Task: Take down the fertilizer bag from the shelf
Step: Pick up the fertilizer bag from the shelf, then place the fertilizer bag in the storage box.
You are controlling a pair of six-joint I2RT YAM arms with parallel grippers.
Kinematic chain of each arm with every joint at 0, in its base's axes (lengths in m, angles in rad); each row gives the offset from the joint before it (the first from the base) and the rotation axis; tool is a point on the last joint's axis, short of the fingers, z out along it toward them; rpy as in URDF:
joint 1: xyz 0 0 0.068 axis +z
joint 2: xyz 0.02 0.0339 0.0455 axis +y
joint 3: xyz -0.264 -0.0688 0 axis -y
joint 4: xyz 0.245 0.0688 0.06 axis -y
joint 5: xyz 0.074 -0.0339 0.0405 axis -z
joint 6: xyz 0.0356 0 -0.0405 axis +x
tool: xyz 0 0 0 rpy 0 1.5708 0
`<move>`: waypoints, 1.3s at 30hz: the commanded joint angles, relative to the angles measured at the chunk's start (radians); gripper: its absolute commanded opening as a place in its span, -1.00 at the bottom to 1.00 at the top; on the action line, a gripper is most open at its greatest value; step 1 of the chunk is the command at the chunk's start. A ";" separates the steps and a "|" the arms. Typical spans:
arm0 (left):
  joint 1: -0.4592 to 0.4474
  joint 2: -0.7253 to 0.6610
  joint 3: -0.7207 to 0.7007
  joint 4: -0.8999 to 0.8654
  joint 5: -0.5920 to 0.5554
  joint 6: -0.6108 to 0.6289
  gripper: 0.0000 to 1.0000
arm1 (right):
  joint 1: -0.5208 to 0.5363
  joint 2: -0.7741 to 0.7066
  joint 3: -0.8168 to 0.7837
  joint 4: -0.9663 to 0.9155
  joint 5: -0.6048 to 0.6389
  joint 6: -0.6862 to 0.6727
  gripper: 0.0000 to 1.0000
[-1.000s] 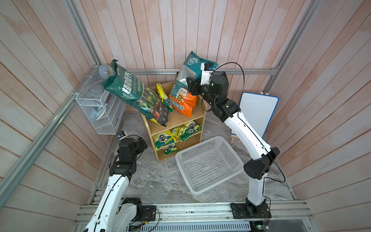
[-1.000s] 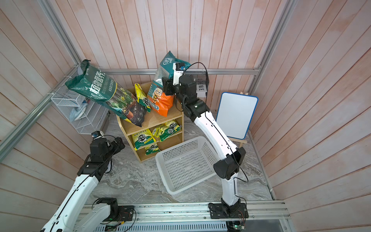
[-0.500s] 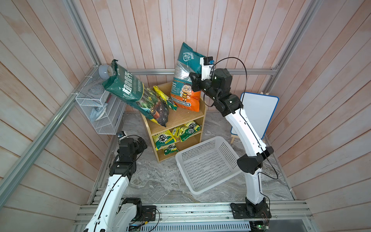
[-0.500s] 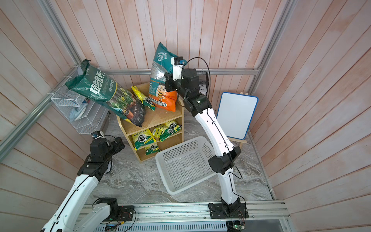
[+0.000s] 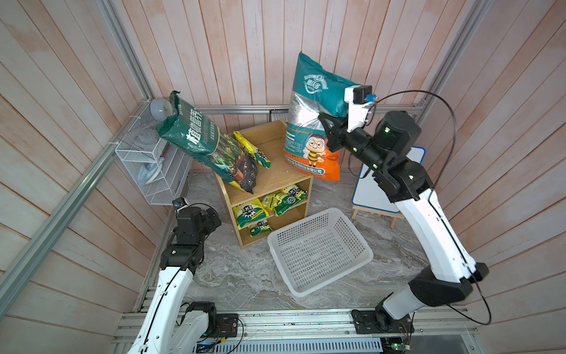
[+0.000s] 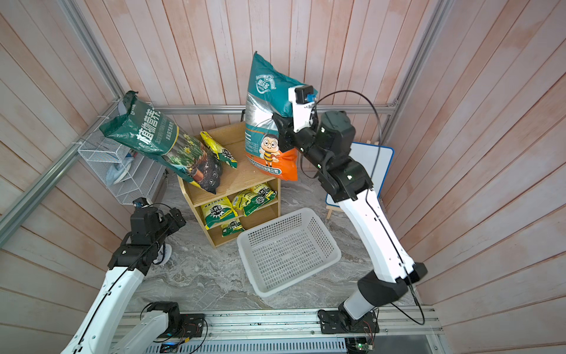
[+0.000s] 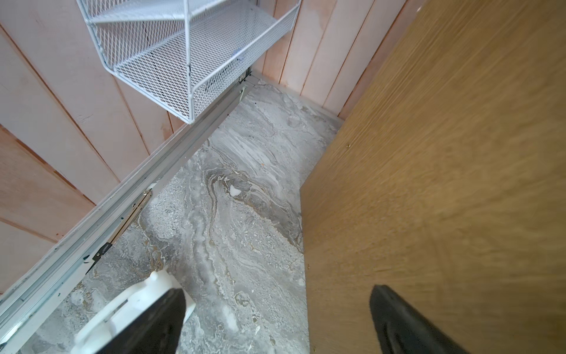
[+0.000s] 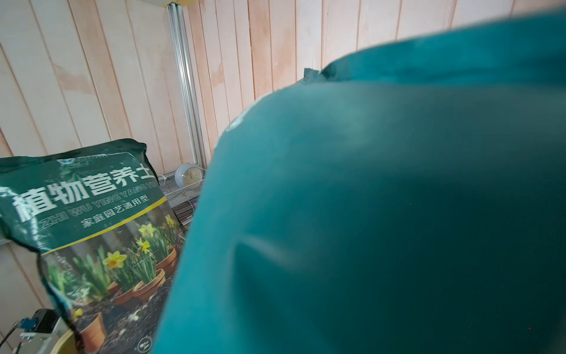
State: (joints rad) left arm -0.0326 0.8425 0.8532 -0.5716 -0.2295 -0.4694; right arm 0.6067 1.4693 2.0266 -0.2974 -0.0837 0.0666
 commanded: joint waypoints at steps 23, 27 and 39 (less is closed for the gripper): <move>-0.243 -0.020 0.483 -0.248 0.718 -0.176 0.99 | -0.200 -0.527 -1.070 0.280 0.073 0.083 -1.00; -0.382 0.036 0.472 -0.215 0.628 -0.156 0.99 | -0.200 -0.535 -1.213 0.564 0.058 0.015 -1.00; -0.551 0.128 0.372 -0.001 0.465 -0.182 0.99 | -0.201 -0.484 -1.700 1.044 0.293 -0.086 -1.00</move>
State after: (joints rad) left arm -0.5797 0.9939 1.2240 -0.6598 0.2859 -0.6498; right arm 0.4110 0.9958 0.3859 0.5476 0.0811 -0.0185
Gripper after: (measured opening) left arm 0.996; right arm 0.110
